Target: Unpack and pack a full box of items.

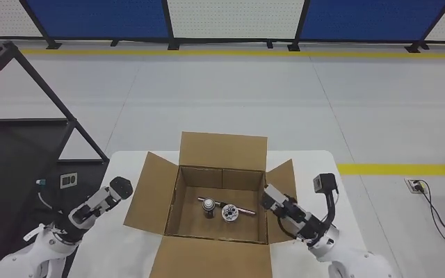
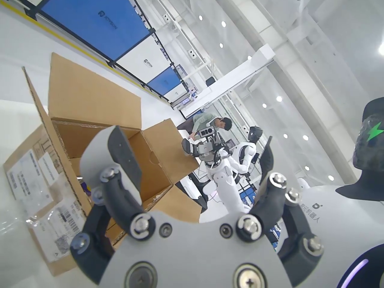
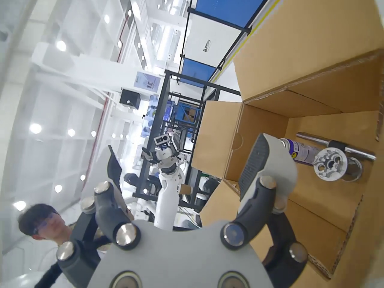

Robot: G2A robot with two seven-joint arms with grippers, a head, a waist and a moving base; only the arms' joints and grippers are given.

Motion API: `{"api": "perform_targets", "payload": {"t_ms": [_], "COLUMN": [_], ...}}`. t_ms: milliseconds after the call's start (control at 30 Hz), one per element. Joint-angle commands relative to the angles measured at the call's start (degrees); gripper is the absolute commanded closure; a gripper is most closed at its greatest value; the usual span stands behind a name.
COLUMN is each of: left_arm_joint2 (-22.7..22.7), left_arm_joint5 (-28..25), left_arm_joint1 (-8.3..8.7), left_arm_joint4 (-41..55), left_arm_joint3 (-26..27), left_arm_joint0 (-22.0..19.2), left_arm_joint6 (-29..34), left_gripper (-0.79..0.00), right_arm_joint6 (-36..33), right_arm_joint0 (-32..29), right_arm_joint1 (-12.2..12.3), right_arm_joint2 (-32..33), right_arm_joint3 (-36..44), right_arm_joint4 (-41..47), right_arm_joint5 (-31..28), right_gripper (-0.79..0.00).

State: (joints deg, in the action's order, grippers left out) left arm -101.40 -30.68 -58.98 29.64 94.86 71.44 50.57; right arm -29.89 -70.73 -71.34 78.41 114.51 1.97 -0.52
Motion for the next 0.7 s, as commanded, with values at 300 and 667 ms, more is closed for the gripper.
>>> {"api": "perform_targets", "payload": {"t_ms": [300, 667], "left_arm_joint2": [-2.7, -4.0], "left_arm_joint5": [2.0, 2.8], "left_arm_joint1": [-0.27, -0.28], "left_arm_joint4": [6.2, 8.9], "left_arm_joint3": [0.2, -0.5], "left_arm_joint0": [3.2, 4.1], "left_arm_joint6": [-7.0, -7.4], "left_gripper": [-0.785, -0.785], "right_arm_joint6": [-7.5, -13.3], "right_arm_joint0": [18.0, 24.6], "right_arm_joint1": [-1.0, -2.1], "right_arm_joint2": [-16.3, -20.3], "right_arm_joint3": [-1.4, -6.5], "right_arm_joint4": [-27.1, -25.4], "right_arm_joint5": [17.1, 23.7], "right_gripper": [-0.785, -0.785]}}
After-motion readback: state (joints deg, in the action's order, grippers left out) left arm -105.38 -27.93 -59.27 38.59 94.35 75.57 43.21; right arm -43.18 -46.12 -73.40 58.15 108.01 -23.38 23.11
